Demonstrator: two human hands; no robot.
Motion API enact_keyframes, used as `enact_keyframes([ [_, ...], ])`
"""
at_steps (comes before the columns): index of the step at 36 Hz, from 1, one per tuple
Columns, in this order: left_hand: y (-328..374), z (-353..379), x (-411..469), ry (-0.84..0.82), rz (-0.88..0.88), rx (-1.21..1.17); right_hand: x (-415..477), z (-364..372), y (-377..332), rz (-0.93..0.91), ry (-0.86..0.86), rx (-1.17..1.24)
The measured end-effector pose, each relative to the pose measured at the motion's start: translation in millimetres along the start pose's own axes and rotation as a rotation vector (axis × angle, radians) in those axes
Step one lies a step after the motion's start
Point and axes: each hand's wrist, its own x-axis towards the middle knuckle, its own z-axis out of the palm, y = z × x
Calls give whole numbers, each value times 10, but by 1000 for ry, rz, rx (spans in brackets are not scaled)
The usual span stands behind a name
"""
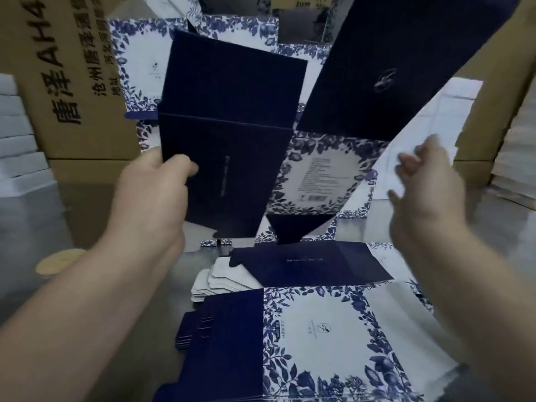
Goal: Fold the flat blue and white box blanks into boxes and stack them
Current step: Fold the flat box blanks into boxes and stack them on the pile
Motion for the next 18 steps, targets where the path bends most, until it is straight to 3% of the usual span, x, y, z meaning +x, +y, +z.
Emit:
enact_keyframes([
  [3,-91,43,-59,-67,-10,4,-169,137,89,73,-184,-86],
  [10,-151,64,-95,-129,46,215,-84,87,126,89,-165,-1],
  [16,-159,92,-139,-247,-266,-2,-138,125,103,83,-159,3],
  [18,-184,74,-133,-285,-276,22,-147,148,102,62,-186,-2],
])
